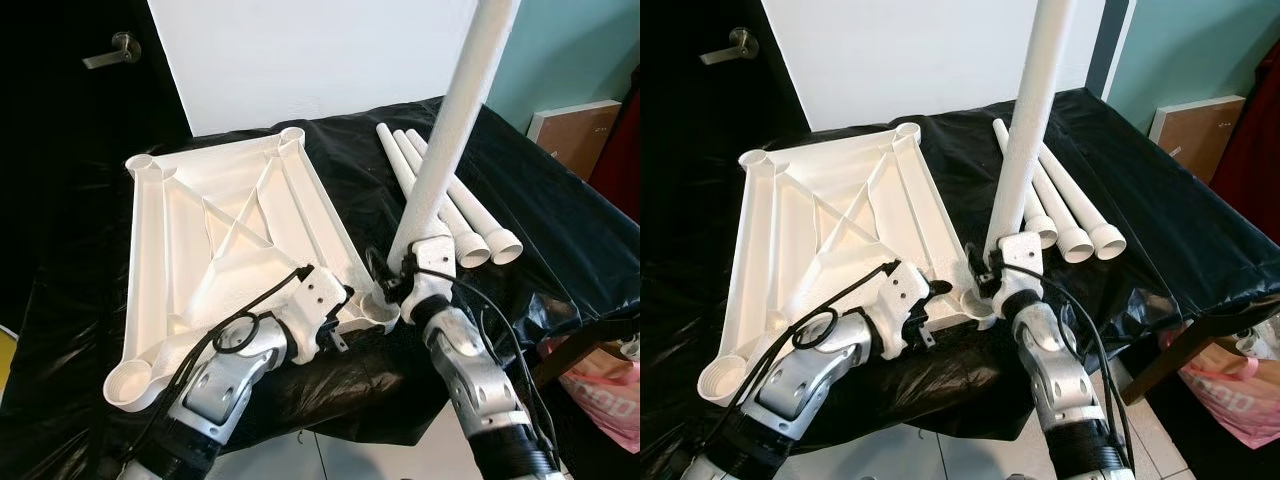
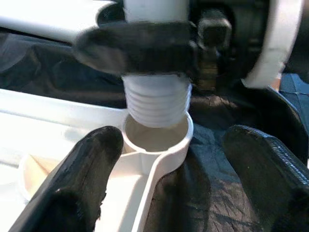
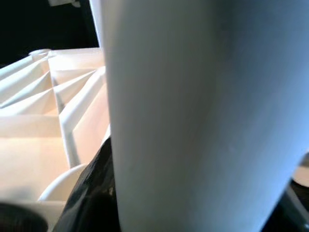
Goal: Building children table
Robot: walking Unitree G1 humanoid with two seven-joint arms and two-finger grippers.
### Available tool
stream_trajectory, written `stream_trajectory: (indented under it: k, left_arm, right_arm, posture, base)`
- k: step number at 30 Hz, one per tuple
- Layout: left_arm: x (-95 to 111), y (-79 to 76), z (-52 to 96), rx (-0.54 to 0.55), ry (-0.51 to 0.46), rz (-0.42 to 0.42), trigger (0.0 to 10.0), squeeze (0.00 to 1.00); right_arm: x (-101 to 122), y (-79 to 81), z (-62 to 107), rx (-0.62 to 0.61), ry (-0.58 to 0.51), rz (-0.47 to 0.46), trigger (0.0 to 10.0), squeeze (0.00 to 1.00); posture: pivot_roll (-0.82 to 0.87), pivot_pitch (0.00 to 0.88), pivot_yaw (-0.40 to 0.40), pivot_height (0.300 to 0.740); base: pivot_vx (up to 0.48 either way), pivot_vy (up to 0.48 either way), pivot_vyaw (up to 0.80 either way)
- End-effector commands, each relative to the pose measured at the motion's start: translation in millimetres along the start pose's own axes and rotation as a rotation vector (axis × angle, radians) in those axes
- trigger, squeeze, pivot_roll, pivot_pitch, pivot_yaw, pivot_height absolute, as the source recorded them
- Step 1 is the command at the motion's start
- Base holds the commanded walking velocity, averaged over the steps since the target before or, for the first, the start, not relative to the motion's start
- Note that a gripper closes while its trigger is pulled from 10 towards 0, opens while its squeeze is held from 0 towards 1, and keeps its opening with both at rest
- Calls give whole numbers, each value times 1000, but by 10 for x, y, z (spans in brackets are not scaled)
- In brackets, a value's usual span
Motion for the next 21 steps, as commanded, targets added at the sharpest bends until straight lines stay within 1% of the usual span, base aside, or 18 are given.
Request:
stream_trajectory:
  k: [1, 3, 7, 9, 11, 16, 21]
  left_arm:
    - [15, -86, 7, -97, -6, 0, 10000, 0]
    - [36, -94, 12, -95, -13, 7, 10000, 0]
    - [43, -94, 12, -93, -14, 9, 10000, 0]
    - [66, -91, 8, -86, -19, 13, 10000, 0]
    - [66, -91, 8, -86, -19, 13, 10000, 0]
    - [80, -76, 21, -77, -14, 24, 10000, 0]
    - [87, -92, 55, -85, -16, 43, 10000, 0]
  right_arm:
    - [-35, 34, 33, 22, 4, -7, 10000, 0]
    - [-85, 35, 51, 33, 14, -7, 10000, 0]
    - [-107, 35, 50, 38, 19, -5, 10000, 0]
    - [-153, 56, 27, 71, 29, 22, 10000, 0]
    - [-153, 56, 27, 71, 29, 22, 10000, 0]
    - [-189, 108, -47, 144, 37, 77, 10000, 0]
    - [-229, 156, -25, 196, 50, 89, 10000, 0]
  posture:
    - [-163, 25, 1, 740]
    - [-164, 24, 0, 740]
    - [-164, 24, 0, 740]
    - [-162, 21, 1, 740]
    - [-162, 21, 1, 740]
    - [-150, 16, -4, 740]
    - [-136, 17, -10, 740]
  base:
    - [0, 0, 0]
    - [0, 0, 0]
    - [0, 0, 0]
    - [0, 0, 0]
    - [0, 0, 0]
    - [0, 0, 0]
    - [0, 0, 0]
Point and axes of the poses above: a point about 5 cm out from each wrist's last joint towards the gripper, its own z axis pointing back from the gripper into the wrist, its own x axis along the axis of the wrist's last joint, y = z × x, the point moved 1 cm from there along -z, pointing out of the wrist towards the gripper, and after that the axes turned 4 degrees about z, right-handed, at the moved point
